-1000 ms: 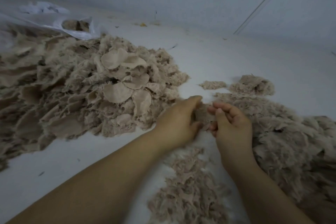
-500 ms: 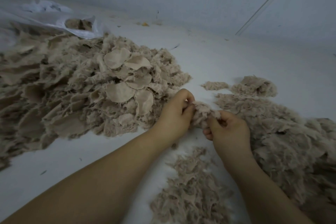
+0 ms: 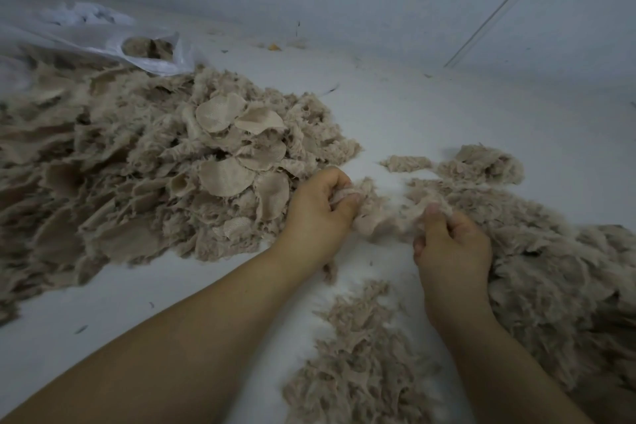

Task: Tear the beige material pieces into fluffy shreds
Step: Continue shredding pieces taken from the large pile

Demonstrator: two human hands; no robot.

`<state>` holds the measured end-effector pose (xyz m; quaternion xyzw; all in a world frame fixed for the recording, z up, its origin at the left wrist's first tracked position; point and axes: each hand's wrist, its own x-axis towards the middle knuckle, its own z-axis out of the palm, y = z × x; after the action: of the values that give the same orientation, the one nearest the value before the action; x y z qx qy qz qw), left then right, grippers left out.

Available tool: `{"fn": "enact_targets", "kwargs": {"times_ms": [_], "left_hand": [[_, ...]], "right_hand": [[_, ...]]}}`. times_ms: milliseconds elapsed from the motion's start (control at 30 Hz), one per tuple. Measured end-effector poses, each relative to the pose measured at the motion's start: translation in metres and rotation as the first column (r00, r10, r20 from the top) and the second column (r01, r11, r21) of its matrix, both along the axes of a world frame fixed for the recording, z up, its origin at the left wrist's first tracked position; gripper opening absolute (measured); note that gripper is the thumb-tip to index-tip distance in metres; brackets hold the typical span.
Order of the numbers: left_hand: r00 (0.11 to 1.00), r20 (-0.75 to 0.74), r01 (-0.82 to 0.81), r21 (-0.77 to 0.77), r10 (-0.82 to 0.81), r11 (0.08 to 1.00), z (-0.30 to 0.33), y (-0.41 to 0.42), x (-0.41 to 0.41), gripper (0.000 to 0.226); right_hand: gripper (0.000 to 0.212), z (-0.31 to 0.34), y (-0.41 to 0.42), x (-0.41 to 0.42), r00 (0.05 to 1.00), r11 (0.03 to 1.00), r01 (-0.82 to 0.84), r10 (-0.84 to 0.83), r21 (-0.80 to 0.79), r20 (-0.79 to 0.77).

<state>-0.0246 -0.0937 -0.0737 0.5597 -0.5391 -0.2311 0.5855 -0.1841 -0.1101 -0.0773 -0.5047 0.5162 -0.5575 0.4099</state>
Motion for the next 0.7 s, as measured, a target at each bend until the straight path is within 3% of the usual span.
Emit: {"fn": "enact_targets", "kwargs": {"times_ms": [100,200,300,400,467,533,633,700], "left_hand": [[0.996,0.060,-0.065,0.007,0.065,0.998,-0.002,0.000,0.001,0.030],[1.000,-0.004,-0.008,0.064,0.008,0.998,-0.002,0.001,-0.003,0.006],[0.995,0.071,0.053,0.189,-0.067,0.980,-0.001,0.003,-0.008,0.040],[0.979,0.198,0.027,0.125,-0.051,0.992,0.005,0.009,-0.012,0.035],[0.994,-0.017,0.113,0.094,-0.112,0.989,0.008,0.010,-0.013,0.033],[0.933,-0.252,0.288,0.101,-0.255,0.952,0.011,0.010,-0.013,0.036],[0.914,-0.288,0.333,0.136,-0.285,0.933,0.011,0.012,-0.010,0.011],[0.919,-0.306,0.304,0.145,-0.250,0.941,0.008,0.010,-0.009,0.009]], "right_hand": [[0.043,0.000,-0.001,0.000,0.998,1.000,0.007,-0.007,0.002,0.055],[0.037,-0.003,-0.001,0.002,0.999,0.999,-0.033,0.033,-0.002,0.001],[0.023,-0.001,0.000,0.005,0.990,0.995,-0.100,0.098,0.014,0.101],[0.026,0.003,0.002,0.004,0.968,0.978,-0.209,0.205,0.010,0.146],[0.039,0.007,0.007,0.003,0.942,0.952,-0.304,0.303,-0.010,0.143],[0.038,0.011,0.012,0.004,0.923,0.928,-0.371,0.371,-0.016,0.107],[0.032,0.010,0.012,0.005,0.942,0.943,-0.332,0.332,-0.009,0.037],[0.035,0.006,0.008,0.005,0.964,0.964,-0.265,0.265,0.004,0.035]]}}
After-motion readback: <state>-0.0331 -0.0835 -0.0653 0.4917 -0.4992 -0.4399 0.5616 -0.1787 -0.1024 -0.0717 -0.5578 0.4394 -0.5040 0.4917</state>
